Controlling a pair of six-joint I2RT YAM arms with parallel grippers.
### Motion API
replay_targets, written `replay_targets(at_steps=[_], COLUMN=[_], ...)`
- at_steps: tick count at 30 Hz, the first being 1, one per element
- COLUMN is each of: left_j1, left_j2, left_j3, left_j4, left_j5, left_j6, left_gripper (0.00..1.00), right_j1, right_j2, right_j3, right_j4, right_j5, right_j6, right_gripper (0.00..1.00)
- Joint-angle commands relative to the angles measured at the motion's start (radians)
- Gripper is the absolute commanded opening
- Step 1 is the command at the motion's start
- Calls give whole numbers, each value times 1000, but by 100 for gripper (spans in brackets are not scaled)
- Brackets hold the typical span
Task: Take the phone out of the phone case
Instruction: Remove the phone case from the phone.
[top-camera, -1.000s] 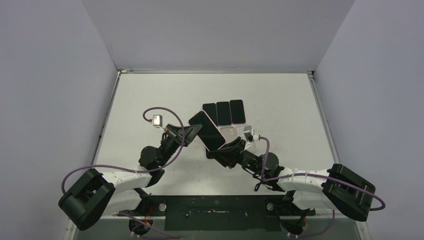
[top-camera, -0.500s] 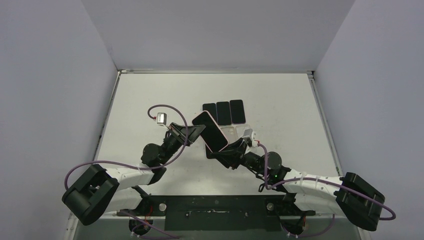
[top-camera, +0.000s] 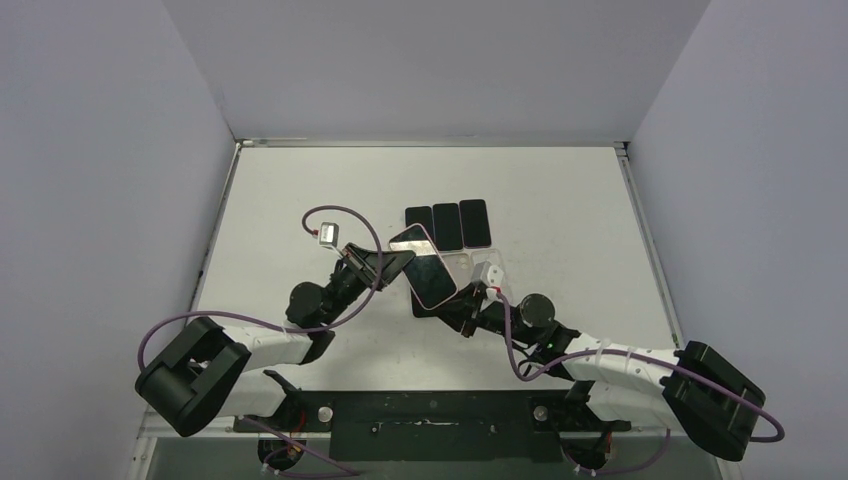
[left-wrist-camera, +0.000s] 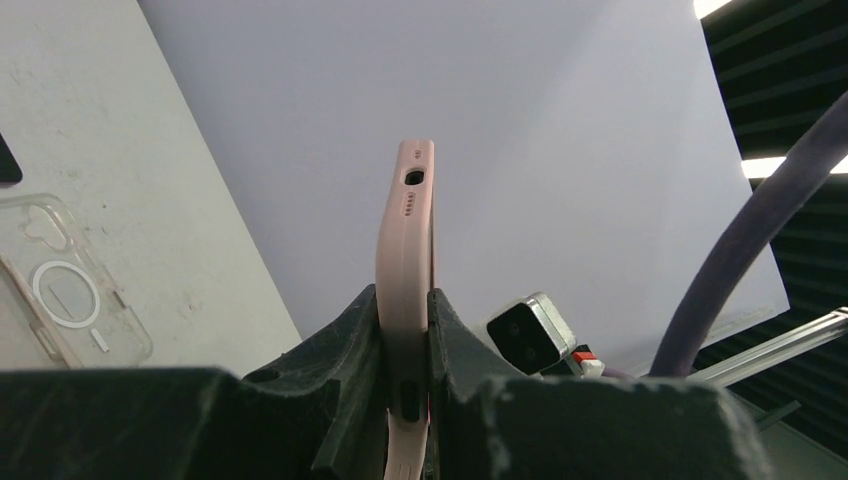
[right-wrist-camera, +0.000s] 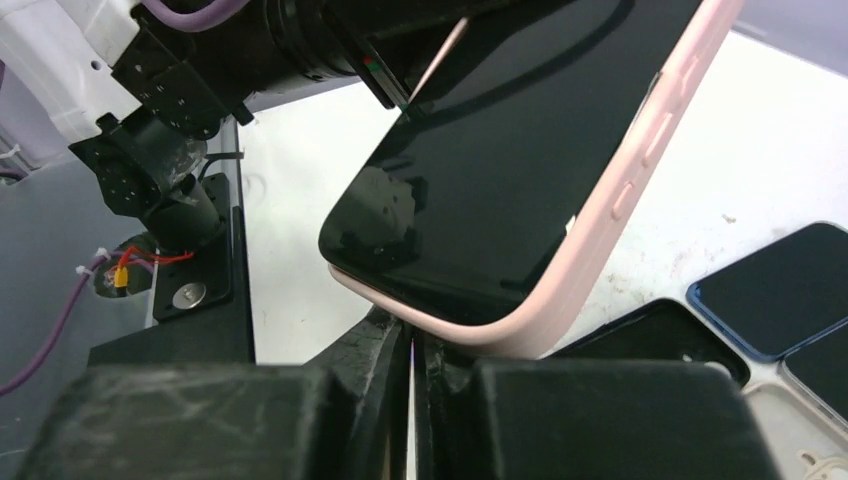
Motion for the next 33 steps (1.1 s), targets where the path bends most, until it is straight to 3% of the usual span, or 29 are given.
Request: replay_targets(at_steps=[1, 6, 17, 24, 33], left_j1=[-5, 27, 197, 208, 208], left_j2=[-13, -37, -53, -51, -44], left_j3=[46, 43, 101, 193, 231], left_j4=[70, 39, -25, -113, -155], left_j5=[107, 119, 422, 593, 678], left_j6=[-6, 12, 75, 154, 204], left_gripper=[0, 0, 0, 0, 0], right_j1=[-25, -37, -109, -137, -151], right_j2=[7, -20, -228, -221, -173], right_j3=[57, 35, 18, 120, 197], right_j4=[22, 8, -247, -385, -452], right_j5=[-6, -22, -142, -298, -376], right_j6=[-75, -36, 16, 5, -27], right_gripper=[0, 1, 32, 46, 48])
